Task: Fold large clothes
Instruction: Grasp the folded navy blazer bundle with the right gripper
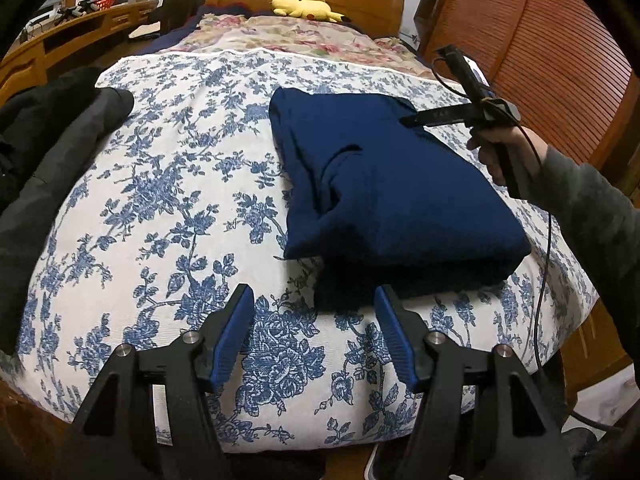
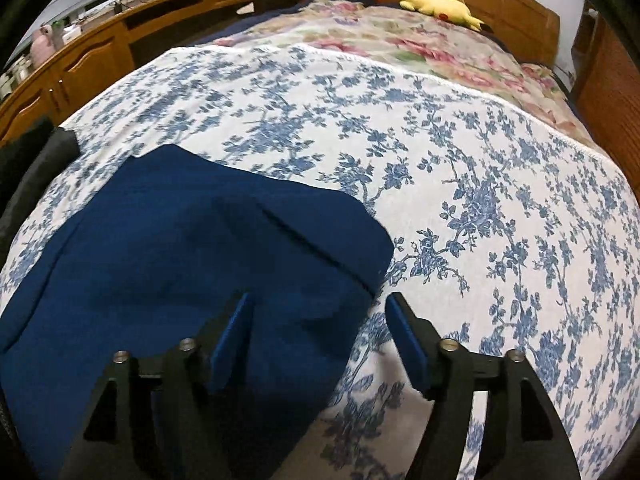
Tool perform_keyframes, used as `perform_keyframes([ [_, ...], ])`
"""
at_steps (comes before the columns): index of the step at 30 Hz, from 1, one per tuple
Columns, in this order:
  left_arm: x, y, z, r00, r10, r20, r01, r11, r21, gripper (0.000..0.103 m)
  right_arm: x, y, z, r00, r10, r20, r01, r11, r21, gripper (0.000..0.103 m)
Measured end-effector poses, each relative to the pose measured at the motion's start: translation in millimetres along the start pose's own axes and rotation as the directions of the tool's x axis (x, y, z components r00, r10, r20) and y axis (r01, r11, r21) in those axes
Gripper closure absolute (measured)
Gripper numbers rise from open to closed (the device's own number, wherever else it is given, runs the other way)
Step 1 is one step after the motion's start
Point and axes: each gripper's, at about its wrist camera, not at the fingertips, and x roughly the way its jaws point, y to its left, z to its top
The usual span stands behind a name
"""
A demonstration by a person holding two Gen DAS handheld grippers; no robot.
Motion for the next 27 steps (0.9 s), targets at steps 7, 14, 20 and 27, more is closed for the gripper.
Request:
perform_keyframes([
  [7, 6.6, -1.9, 1.1, 1.0, -0.005, -0.012, 0.005, 1.0, 0.0, 0.039, 24.5, -21.4, 2.3, 0.996, 0.09, -0.026, -0.087, 0.992, 0.095, 0.019],
  [14, 10.3, -4.9, 4.0, 1.0, -0.001, -0.017, 0.001, 1.0, 0.009, 0.039, 34.4, -31.8, 1.3, 0.99, 0.134, -0.043, -0.127, 0.984, 0.123, 0.019],
  [20, 11.2, -5.3, 4.4, 1.0, 0.0, -0.02, 0.0, 1.0, 0.012, 0.039, 36.8, -32.7, 0.1, 0.989, 0.146, -0.038, -0.14, 0.982, 0.127, 0.019],
  [27, 13.6, -5.4, 5.0, 1.0, 0.003, -0.013, -0.003, 1.0, 0.007, 0.039, 40.9, -32.5, -1.1, 0.989, 0.145, -0.034, -0.139, 0.982, 0.127, 0.019],
])
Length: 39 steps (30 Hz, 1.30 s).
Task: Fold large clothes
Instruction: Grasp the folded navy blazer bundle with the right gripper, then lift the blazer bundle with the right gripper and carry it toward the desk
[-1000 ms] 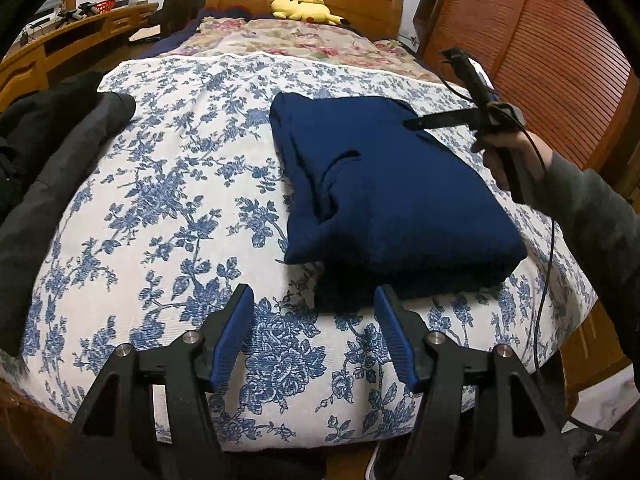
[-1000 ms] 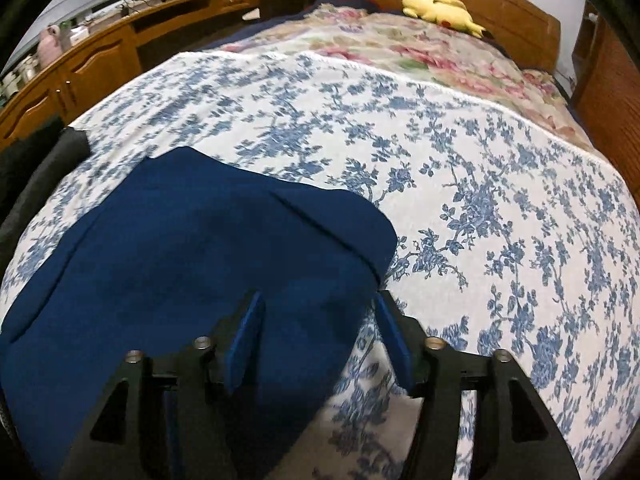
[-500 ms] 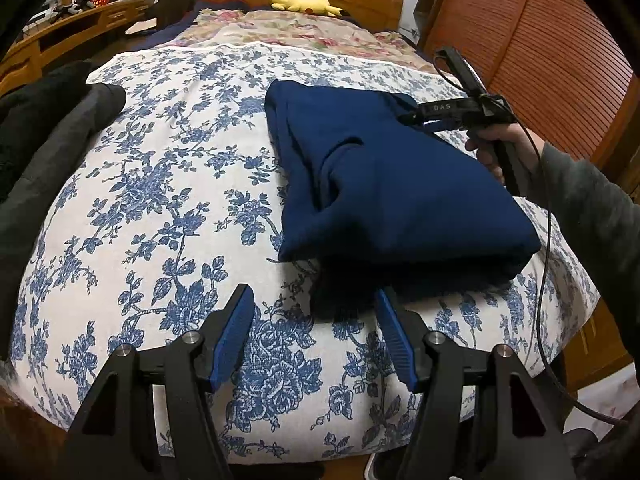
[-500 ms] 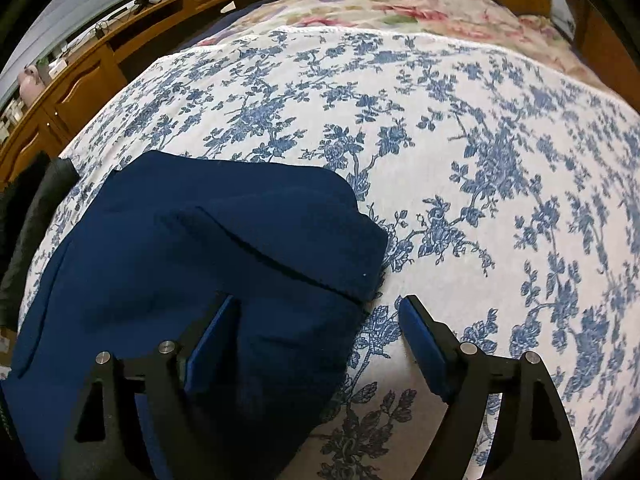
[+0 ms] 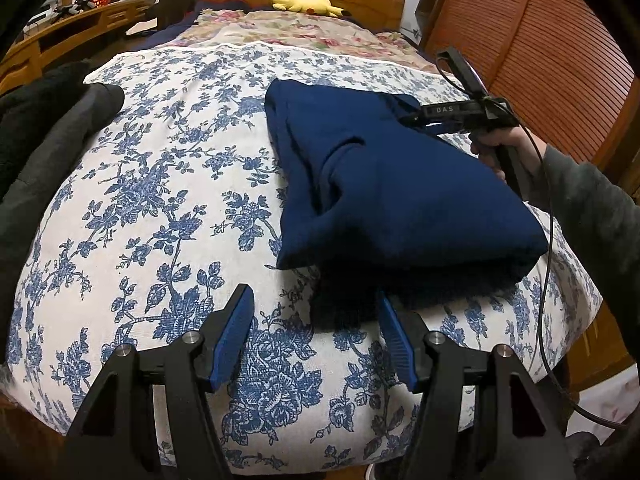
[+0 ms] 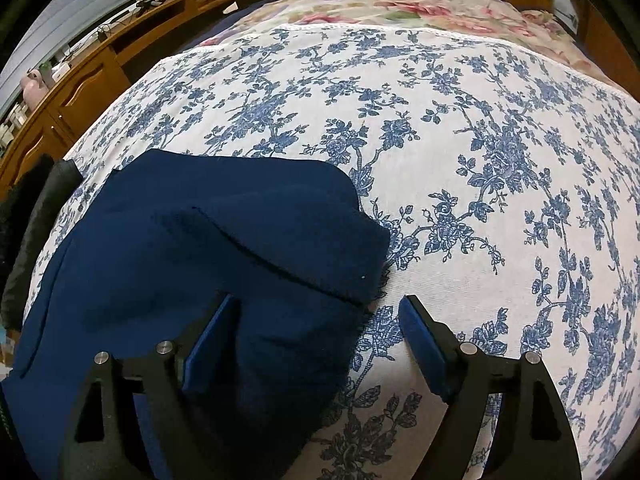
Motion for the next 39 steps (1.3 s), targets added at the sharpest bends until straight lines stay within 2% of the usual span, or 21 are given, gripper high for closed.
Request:
perform_keyframes([
  [4, -1.4, 1.1, -2.2, 1.0, -0.017, 0.014, 0.017, 1.0, -0.007, 0.04, -2.1, 2.5, -1.3, 1.0, 0.006, 0.004, -0.006, 1.0, 0.008, 0.019],
  [8, -2.4, 2.6, -4.0, 0.998, -0.056, 0.019, 0.056, 0.998, -0.016, 0.052, -1.7, 1.5, -2.2, 1.0, 0.016, 0.011, -0.016, 1.0, 0.02, 0.021],
  [13, -3.1, 0.2, -3.5, 0.997, -0.073, 0.018, 0.074, 0.997, -0.017, 0.061, -1.8, 0.3, -4.1, 1.0, 0.021, 0.02, -0.021, 0.999, 0.036, 0.022],
  [24, -1.8, -1.5, -1.4, 0.998, -0.067, 0.015, 0.068, 0.998, -0.019, 0.061, -2.5, 1.1, -6.3, 0.999, 0.018, 0.035, -0.019, 0.999, 0.041, 0.022],
  [25, -1.8, -1.6, -1.4, 0.997, -0.07, 0.016, 0.07, 0.997, -0.018, 0.063, -2.9, 1.7, -6.3, 0.999, 0.022, 0.035, -0.023, 0.999, 0.044, 0.024],
  [26, -1.3, -1.7, -1.7, 0.997, -0.079, 0.016, 0.079, 0.997, -0.016, 0.075, -3.2, 1.1, -6.6, 0.998, 0.041, 0.036, -0.043, 0.998, 0.047, 0.027],
  [28, -1.4, -2.5, -2.2, 0.997, -0.067, 0.032, 0.068, 0.998, -0.007, 0.088, -5.0, 0.0, -6.8, 0.993, 0.107, 0.04, -0.109, 0.992, 0.057, 0.05],
  [29, -1.7, -2.6, -2.4, 0.997, -0.074, 0.035, 0.074, 0.997, -0.004, 0.091, -6.2, 1.0, -7.3, 0.992, 0.116, 0.044, -0.118, 0.992, 0.054, 0.053],
  [31, -3.1, -2.0, -2.4, 0.996, -0.079, 0.039, 0.079, 0.997, -0.007, 0.093, -9.6, 5.3, -8.5, 0.992, 0.115, 0.051, -0.117, 0.993, 0.034, 0.069],
  [32, -4.9, -1.9, -2.2, 0.995, -0.084, 0.047, 0.085, 0.996, -0.01, 0.095, -11.9, 7.6, -8.2, 0.993, 0.107, 0.054, -0.108, 0.994, 0.029, 0.072],
  [34, -11.2, -2.6, -1.5, 0.993, -0.092, 0.071, 0.093, 0.996, -0.005, 0.096, -18.7, 14.4, -7.2, 0.995, 0.078, 0.066, -0.079, 0.997, 0.006, 0.084],
  [36, -18.2, -4.1, -0.2, 0.991, -0.098, 0.095, 0.098, 0.995, -0.001, 0.097, -29.7, 22.7, -7.0, 0.994, 0.052, 0.099, -0.049, 0.998, -0.028, 0.089],
  [39, -28.6, -4.9, 4.2, 0.985, -0.111, 0.131, 0.112, 0.994, 0.003, 0.098, -52.6, 31.7, -5.8, 0.986, 0.038, 0.161, -0.032, 0.999, -0.042, 0.091],
])
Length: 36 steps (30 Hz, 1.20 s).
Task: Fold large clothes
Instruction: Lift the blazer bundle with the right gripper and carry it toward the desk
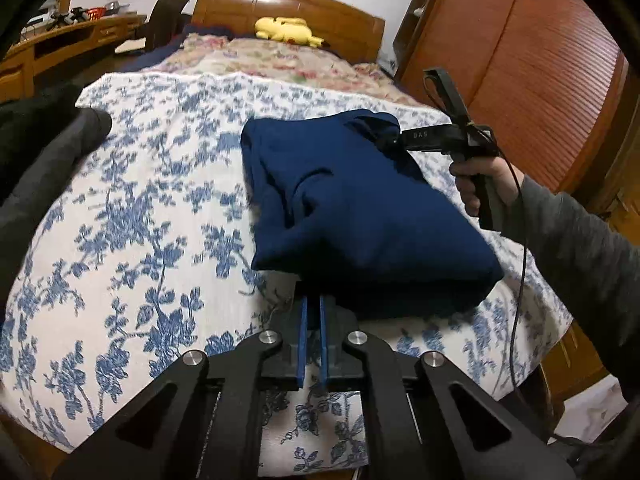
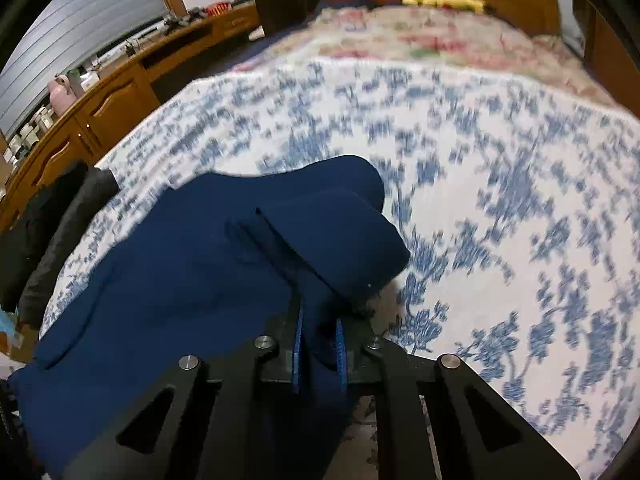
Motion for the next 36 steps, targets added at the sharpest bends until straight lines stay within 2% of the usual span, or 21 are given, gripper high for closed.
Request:
perform_keyframes([
  [6, -25.3, 1.2, 12.1, 0.997, 0.001, 0.076, -0.002, 1.0, 0.019, 0.098, -42.4, 26.6, 6.9, 0.996, -0.014, 0.087, 0.018, 0.998, -0.052, 0.092],
  [10, -50.7, 21.0, 24.5, 0.989, 0.032, 0.143, -0.032, 0.999, 0.004, 0.099, -60.7, 53.5, 14.6, 0.992, -0.011, 0.124, 0.022, 0.996, -0.085, 0.092],
  [15, -98.7, 58.7, 39.3, 0.969, 0.097, 0.225, -0.092, 0.995, -0.036, 0.099, -70.2, 104.3, 39.9, 0.986, 0.042, 0.16, -0.019, 0.99, -0.142, 0.092],
  [20, -157.9, 95.7, 55.7, 0.927, 0.213, 0.307, -0.205, 0.977, -0.06, 0.099, -74.7, 182.4, 78.6, 0.972, 0.13, 0.197, -0.081, 0.967, -0.24, 0.092],
  [23, -193.3, 122.6, 66.7, 0.888, 0.3, 0.348, -0.29, 0.953, -0.084, 0.099, -73.2, 230.1, 100.1, 0.962, 0.183, 0.203, -0.12, 0.95, -0.289, 0.092],
  [28, -246.0, 172.3, 76.8, 0.81, 0.446, 0.382, -0.419, 0.894, -0.156, 0.099, -68.4, 317.3, 128.7, 0.942, 0.268, 0.204, -0.18, 0.913, -0.365, 0.092],
  [29, -258.2, 185.6, 78.2, 0.789, 0.48, 0.383, -0.447, 0.877, -0.178, 0.099, -66.8, 333.4, 132.7, 0.938, 0.282, 0.2, -0.191, 0.906, -0.377, 0.092],
  [30, -262.9, 193.4, 79.4, 0.777, 0.501, 0.382, -0.464, 0.865, -0.19, 0.099, -63.5, 347.6, 136.6, 0.936, 0.293, 0.198, -0.199, 0.9, -0.388, 0.092],
  [32, -277.3, 215.3, 81.1, 0.736, 0.566, 0.373, -0.522, 0.824, -0.222, 0.099, -58.1, 377.0, 141.6, 0.932, 0.306, 0.193, -0.207, 0.889, -0.409, 0.092],
  [33, -280.3, 225.4, 81.2, 0.723, 0.588, 0.364, -0.539, 0.809, -0.236, 0.099, -55.5, 390.8, 142.7, 0.932, 0.309, 0.189, -0.21, 0.886, -0.413, 0.092],
  [34, -283.1, 234.8, 81.3, 0.716, 0.602, 0.353, -0.548, 0.798, -0.249, 0.099, -49.9, 399.5, 143.4, 0.934, 0.309, 0.182, -0.212, 0.886, -0.413, 0.091],
  [36, -285.0, 262.5, 79.4, 0.718, 0.632, 0.292, -0.568, 0.775, -0.278, 0.099, -36.8, 412.2, 141.6, 0.946, 0.288, 0.151, -0.207, 0.891, -0.404, 0.088],
])
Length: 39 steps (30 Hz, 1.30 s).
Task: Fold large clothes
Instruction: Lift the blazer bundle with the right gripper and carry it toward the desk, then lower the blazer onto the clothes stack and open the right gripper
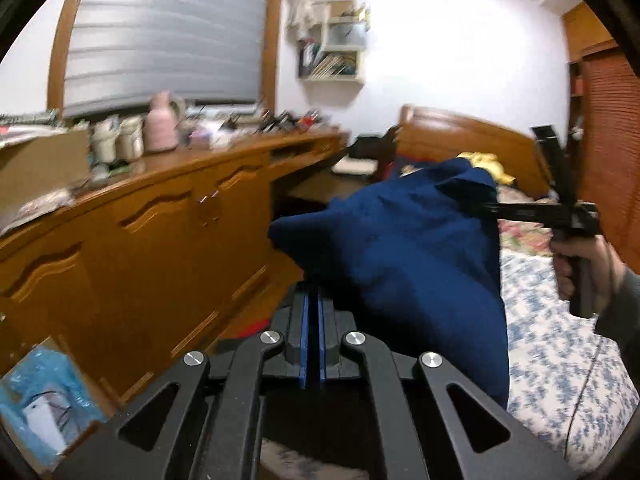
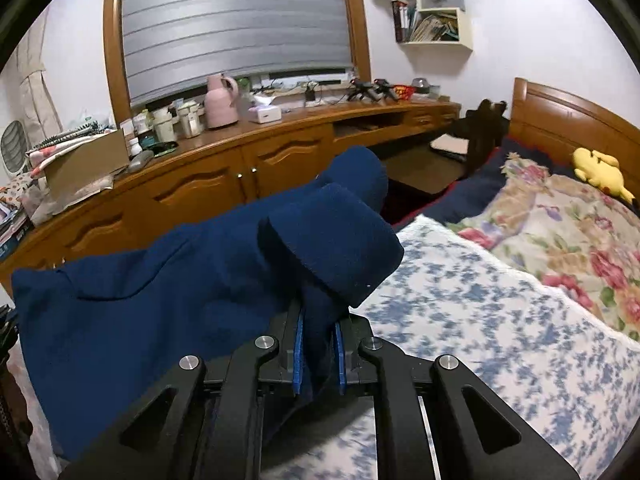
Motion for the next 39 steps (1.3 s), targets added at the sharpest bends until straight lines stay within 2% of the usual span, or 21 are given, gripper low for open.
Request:
perform_keyframes([
  [3, 18.3, 18.1, -7.5, 0.995, 0.058, -0.079, -0.06, 0.998, -0.019, 0.099, 35.0, 11.5, -12.0, 0.988, 0.007, -0.156, -0.01, 1.0, -0.021, 0.079],
  [5, 13.6, 23.9, -14.5, 0.997, 0.056, -0.06, -0.058, 0.998, -0.024, 0.098, 40.1, 21.3, -27.1, 0.984, -0.04, -0.172, 0.026, 0.996, -0.08, 0.069],
  [6, 9.0, 26.3, -17.6, 0.997, 0.048, -0.057, -0.05, 0.998, -0.028, 0.094, 38.7, 24.9, -31.7, 0.985, -0.059, -0.161, 0.041, 0.993, -0.109, 0.061],
  [7, 6.4, 27.3, -20.0, 0.998, 0.042, -0.052, -0.044, 0.999, -0.029, 0.086, 37.4, 27.7, -36.2, 0.985, -0.061, -0.163, 0.04, 0.991, -0.127, 0.058],
  [10, -6.0, 27.9, -25.1, 0.999, 0.042, -0.028, -0.043, 0.999, -0.027, 0.073, 28.9, 38.5, -44.0, 0.985, -0.039, -0.166, 0.015, 0.989, -0.147, 0.056],
  [13, -12.6, 28.9, -26.3, 1.0, -0.004, -0.021, 0.003, 0.999, -0.041, 0.065, 21.2, 48.5, -43.0, 0.987, 0.052, -0.151, -0.075, 0.985, -0.153, 0.056],
  [15, -16.5, 26.0, -28.4, 1.0, -0.023, -0.022, 0.022, 0.999, -0.036, 0.055, 19.9, 51.8, -43.0, 0.984, 0.102, -0.145, -0.124, 0.981, -0.152, 0.056],
  [17, -22.2, 20.6, -30.6, 0.999, -0.032, -0.016, 0.032, 0.999, -0.031, 0.038, 24.0, 48.3, -51.6, 0.977, 0.149, -0.152, -0.17, 0.976, -0.137, 0.056],
  [20, -29.2, 13.4, -34.5, 0.999, -0.034, -0.014, 0.034, 0.999, -0.024, 0.026, 36.4, 58.3, -67.4, 0.966, 0.188, -0.176, -0.214, 0.967, -0.142, 0.056],
  [23, -33.6, 8.2, -38.6, 0.999, -0.044, -0.021, 0.044, 0.999, -0.025, 0.023, 65.9, 47.1, -86.9, 0.958, 0.197, -0.207, -0.223, 0.969, -0.111, 0.057],
  [25, -35.1, 4.6, -41.3, 0.999, -0.04, -0.028, 0.04, 0.999, -0.022, 0.022, 69.8, 37.2, -92.5, 0.958, 0.22, -0.183, -0.236, 0.969, -0.072, 0.057],
  [27, -37.0, -0.3, -44.1, 0.999, -0.042, -0.033, 0.041, 0.999, -0.02, 0.022, 63.3, 27.5, -91.3, 0.966, 0.205, -0.155, -0.216, 0.975, -0.054, 0.056],
  [30, -37.2, -12.3, -47.6, 0.997, -0.063, -0.049, 0.063, 0.998, -0.006, 0.021, 37.3, 23.1, -99.5, 0.975, 0.163, -0.153, -0.171, 0.984, -0.042, 0.056],
  [33, -38.4, -27.5, -49.8, 0.996, -0.083, -0.046, 0.083, 0.996, 0.011, 0.021, 9.2, 13.1, -103.5, 0.991, 0.088, -0.099, -0.093, 0.995, -0.047, 0.056],
  [39, -43.3, -70.2, -52.8, 0.989, -0.139, -0.046, 0.142, 0.989, 0.051, 0.021, -51.5, -9.7, -118.5, 0.999, 0.008, -0.046, -0.009, 1.0, -0.021, 0.056],
])
